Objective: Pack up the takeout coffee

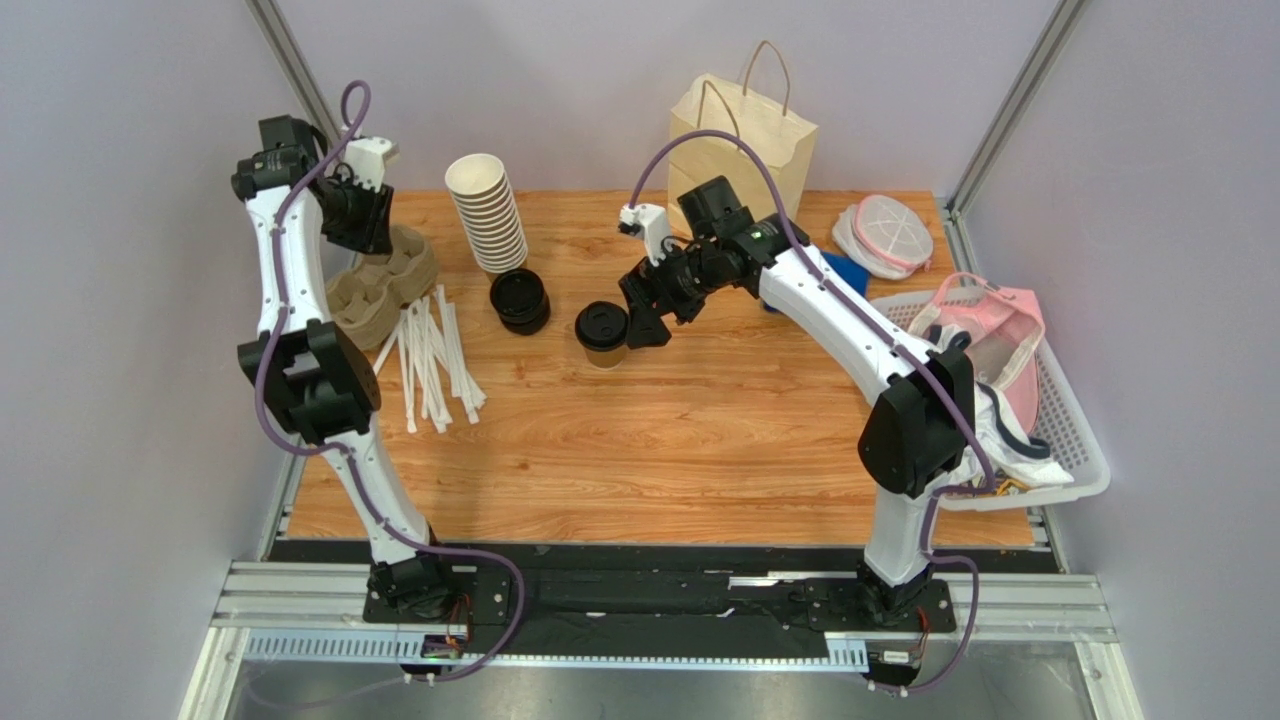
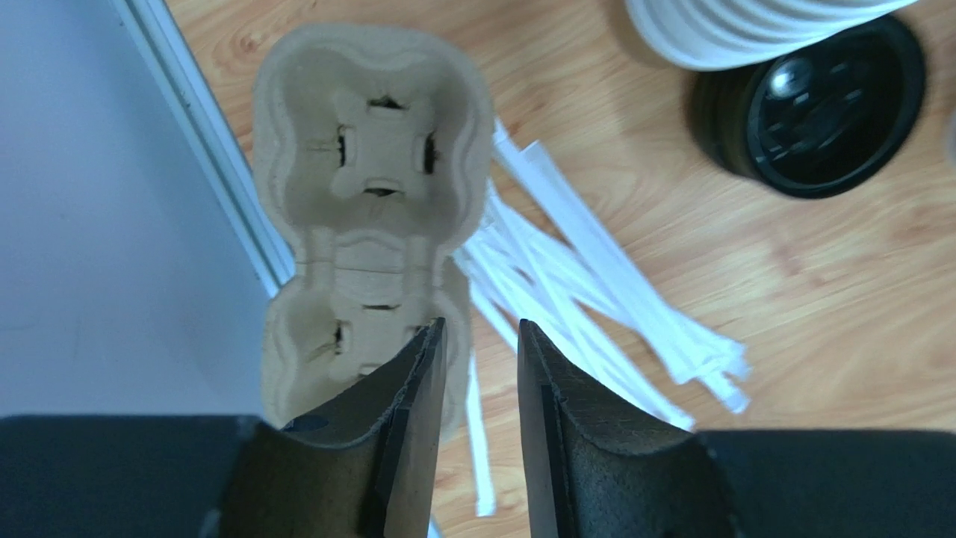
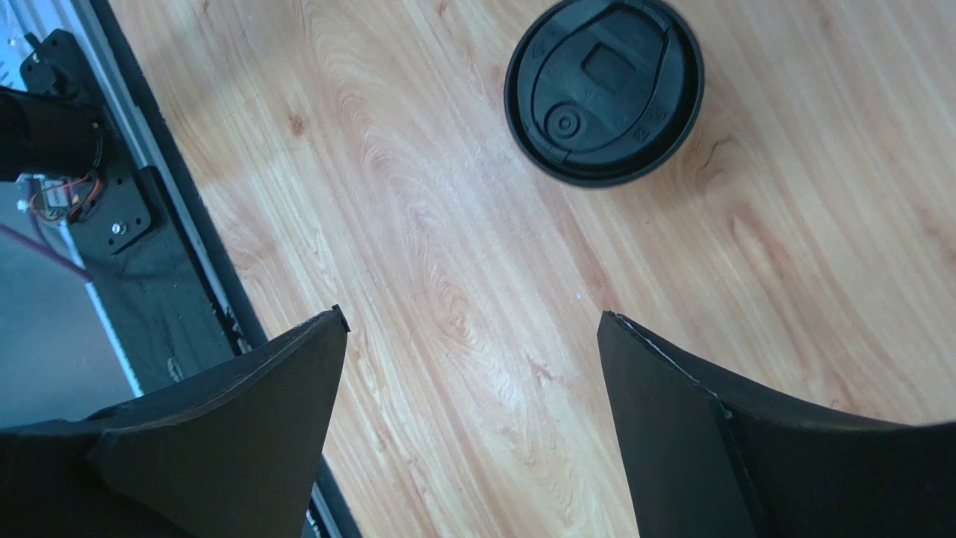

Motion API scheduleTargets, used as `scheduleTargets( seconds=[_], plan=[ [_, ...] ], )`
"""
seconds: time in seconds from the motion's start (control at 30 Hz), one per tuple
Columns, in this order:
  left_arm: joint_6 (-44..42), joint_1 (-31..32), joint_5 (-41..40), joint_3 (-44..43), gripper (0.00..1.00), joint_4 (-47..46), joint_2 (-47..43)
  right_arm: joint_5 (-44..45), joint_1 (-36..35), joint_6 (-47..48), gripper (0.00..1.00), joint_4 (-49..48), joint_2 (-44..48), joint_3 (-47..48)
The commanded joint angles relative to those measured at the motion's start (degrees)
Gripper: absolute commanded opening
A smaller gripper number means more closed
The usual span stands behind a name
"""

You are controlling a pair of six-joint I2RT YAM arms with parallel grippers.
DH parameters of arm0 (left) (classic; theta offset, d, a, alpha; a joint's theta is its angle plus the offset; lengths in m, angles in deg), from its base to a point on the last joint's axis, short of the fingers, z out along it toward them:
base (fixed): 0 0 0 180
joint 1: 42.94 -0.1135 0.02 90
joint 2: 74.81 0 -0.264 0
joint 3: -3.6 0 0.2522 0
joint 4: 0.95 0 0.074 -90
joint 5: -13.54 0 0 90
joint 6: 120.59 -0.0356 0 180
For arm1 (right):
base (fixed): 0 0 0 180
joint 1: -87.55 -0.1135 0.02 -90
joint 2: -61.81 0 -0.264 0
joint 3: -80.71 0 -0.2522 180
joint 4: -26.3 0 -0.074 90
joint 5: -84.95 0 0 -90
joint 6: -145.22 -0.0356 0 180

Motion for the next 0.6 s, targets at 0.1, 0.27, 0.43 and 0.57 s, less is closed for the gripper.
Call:
scheduleTargets(
  seconds=[0.1,0.27,0.43,0.57],
  plan=[
    [-12.31,-0.22,-3.37,-2.3,0.32,1.03,3.53,-2.26,1.5,-1.41,0.86,3.56,1.84,-3.39],
    [-13.71,-0.13,-1.25,-0.53,0.33,-0.81,5.64,-3.05,2.21,-3.87,0.84,2.68,1.75,-4.0],
    [-14.07,0.84,-0.9,-1.67,0.33,-0.37,8.72,-3.67,2.38,-5.8,0.84,1.8,1.92,-4.18],
    [-13.36,1.1,-0.37,-1.76,0.34,-2.04,9.86,-3.84,2.3,-6.77,0.84,0.92,2.36,-4.44]
  ],
)
